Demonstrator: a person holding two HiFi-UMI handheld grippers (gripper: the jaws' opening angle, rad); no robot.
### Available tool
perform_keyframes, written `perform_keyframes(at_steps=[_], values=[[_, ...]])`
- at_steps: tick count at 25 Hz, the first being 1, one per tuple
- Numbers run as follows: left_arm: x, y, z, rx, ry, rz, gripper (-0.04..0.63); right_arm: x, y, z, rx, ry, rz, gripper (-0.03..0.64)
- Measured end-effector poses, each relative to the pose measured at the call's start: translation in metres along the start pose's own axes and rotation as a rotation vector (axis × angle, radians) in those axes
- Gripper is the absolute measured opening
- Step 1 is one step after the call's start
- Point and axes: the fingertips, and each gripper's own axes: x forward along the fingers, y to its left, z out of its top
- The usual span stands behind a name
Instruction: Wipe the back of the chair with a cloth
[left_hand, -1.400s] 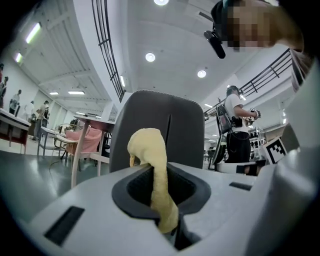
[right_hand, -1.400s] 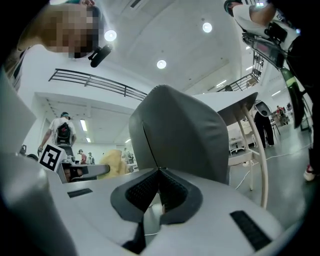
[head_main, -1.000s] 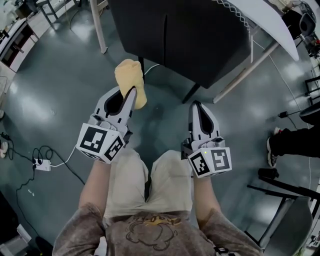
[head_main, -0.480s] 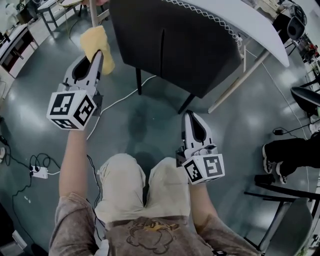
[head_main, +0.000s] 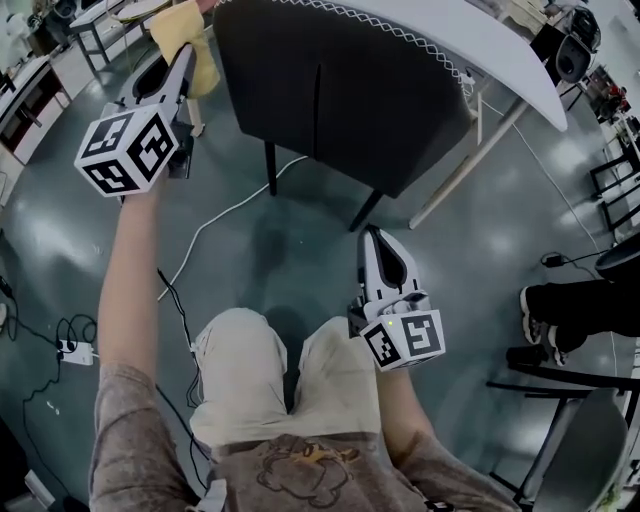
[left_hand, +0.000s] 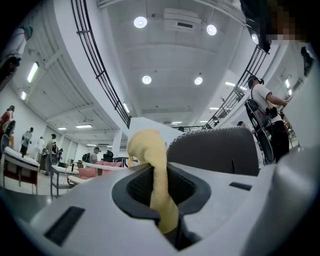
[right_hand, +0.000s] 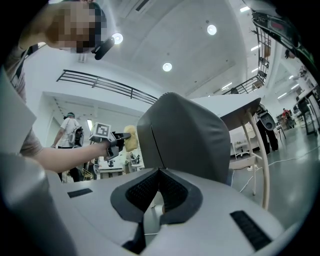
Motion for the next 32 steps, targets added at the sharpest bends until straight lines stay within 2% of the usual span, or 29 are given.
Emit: perform_keyframes(at_steps=[4,11,18,22,32], values=[[0.008,-0.007,0.002,-0.011,-0.015,-0.017,0.053,-0.001,-0.001,0.001,-0.003,0.005,-0.01,0.026],[0.015,-0.051,0.002,-0.015,-0.04,-0.074,0.052,-0.009,-0.006,-0.002,-0.02,0.011,-0.01,0.026],[0.02,-0.118,0.011,0.006,-0.054,-0.182,0.052,-0.022,-0.013,-0.004,-0.027,0.018,-0.027,0.026],[0.021,-0.145,0.015,-0.011,-0.054,-0.21,0.052,-0.03,-0.016,-0.005,-0.025,0.023,-0.038,0.026],[0.018,-0.22,0.026,-0.023,-0.078,-0.337,0.052,-0.046,-0.022,-0.009,-0.028,0.031,-0.06,0.026]])
